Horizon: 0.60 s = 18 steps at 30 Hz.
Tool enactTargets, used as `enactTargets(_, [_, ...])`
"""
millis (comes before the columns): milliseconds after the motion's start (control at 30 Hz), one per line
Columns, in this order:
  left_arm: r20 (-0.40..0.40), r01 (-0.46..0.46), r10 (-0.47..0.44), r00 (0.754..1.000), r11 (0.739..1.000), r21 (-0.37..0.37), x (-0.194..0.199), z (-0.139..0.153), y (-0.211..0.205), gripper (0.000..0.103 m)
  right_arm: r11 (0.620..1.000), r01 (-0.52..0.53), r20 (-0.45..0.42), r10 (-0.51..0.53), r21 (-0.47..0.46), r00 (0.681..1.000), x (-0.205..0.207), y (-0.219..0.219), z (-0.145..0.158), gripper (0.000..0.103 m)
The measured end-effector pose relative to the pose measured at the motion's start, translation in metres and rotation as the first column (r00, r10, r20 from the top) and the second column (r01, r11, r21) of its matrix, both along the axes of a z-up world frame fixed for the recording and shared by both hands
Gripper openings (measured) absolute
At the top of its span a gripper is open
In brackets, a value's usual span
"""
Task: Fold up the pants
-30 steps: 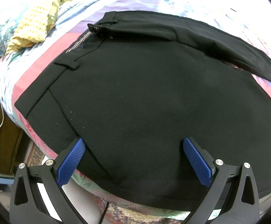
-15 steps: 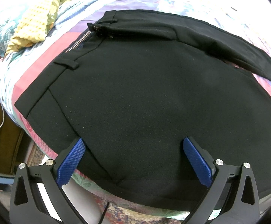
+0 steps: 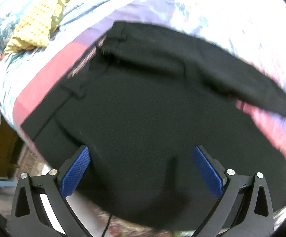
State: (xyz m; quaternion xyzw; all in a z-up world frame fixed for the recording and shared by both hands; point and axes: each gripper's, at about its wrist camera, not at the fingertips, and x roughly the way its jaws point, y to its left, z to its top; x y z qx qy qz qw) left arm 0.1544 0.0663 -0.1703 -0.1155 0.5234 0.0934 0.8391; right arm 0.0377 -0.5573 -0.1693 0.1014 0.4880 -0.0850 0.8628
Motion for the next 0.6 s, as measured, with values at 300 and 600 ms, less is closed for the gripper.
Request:
enactTargets(300, [0.191, 0.025, -0.018, 0.981, 0.999, -0.038, 0.078, 0.06, -0.011, 0.102, 0.958, -0.283, 0.104, 0.277, 0.049, 0.955, 0.143, 0.08, 0.05, 0.102])
enactTargets(600, [0.222, -0.01, -0.024, 0.975, 0.988, 0.153, 0.172, -0.011, -0.024, 0.102, 0.85, -0.516, 0.082, 0.51, 0.105, 0.856, 0.285, 0.191, 0.013, 0.102])
